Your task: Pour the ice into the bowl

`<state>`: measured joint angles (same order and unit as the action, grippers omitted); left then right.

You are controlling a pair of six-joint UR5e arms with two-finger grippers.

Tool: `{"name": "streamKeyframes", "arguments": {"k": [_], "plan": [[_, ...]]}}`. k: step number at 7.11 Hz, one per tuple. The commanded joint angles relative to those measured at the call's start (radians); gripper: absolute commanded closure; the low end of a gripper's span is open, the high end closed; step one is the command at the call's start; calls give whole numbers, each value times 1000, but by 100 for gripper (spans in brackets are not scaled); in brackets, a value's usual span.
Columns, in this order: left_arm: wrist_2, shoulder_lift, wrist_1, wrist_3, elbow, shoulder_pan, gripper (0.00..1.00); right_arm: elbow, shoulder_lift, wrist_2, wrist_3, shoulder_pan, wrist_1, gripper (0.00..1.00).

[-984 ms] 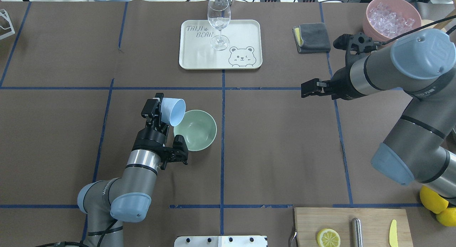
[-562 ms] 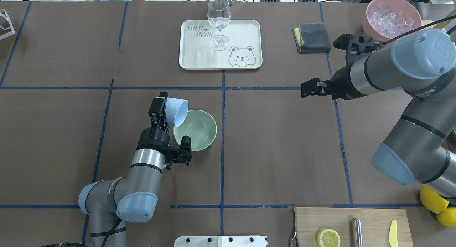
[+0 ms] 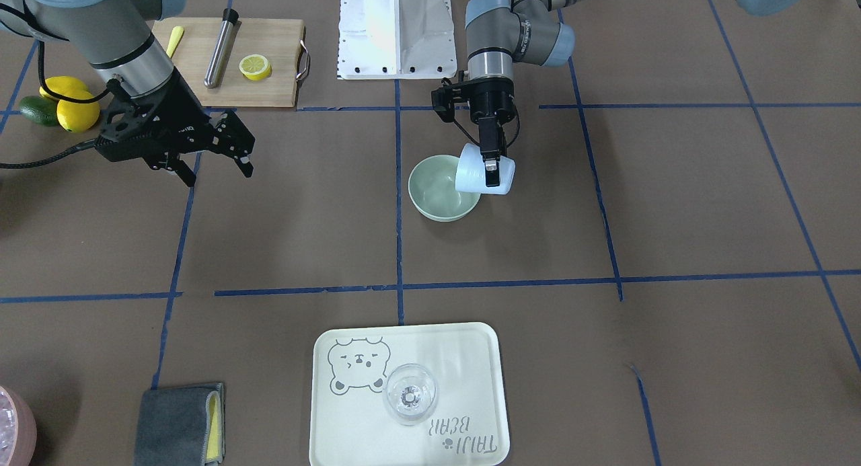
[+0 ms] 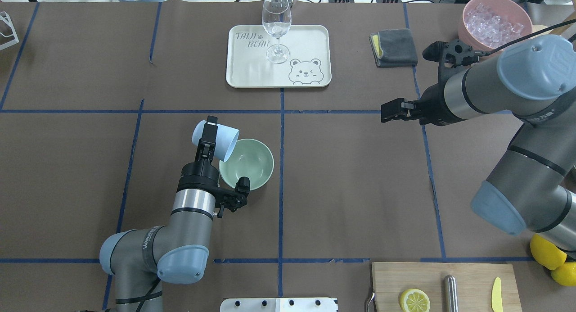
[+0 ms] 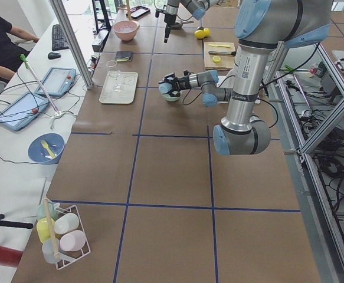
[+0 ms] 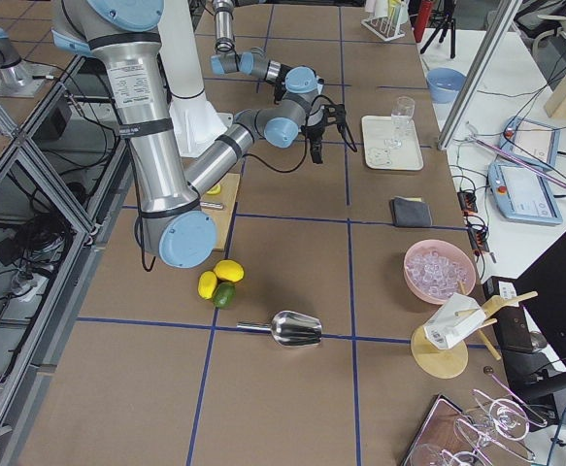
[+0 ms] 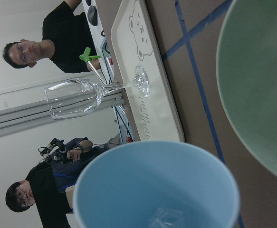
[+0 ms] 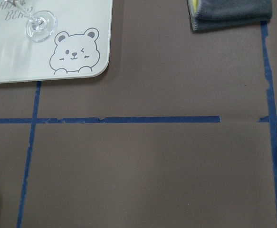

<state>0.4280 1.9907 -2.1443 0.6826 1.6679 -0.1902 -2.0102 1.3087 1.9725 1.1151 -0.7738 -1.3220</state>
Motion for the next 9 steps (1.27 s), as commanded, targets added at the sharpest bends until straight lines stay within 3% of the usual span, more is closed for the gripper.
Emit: {"name": "streamKeyframes", "arguments": {"k": [1, 5, 9], "plan": [[-35, 0, 3, 37, -10, 17, 100, 2, 3, 0, 0, -1, 0, 0], [-72, 13, 3, 161, -23, 32, 100, -1, 4, 2, 0, -1, 0, 0], [-97, 5, -14, 152, -14, 34, 100, -1, 4, 2, 2, -4, 0, 0]]}}
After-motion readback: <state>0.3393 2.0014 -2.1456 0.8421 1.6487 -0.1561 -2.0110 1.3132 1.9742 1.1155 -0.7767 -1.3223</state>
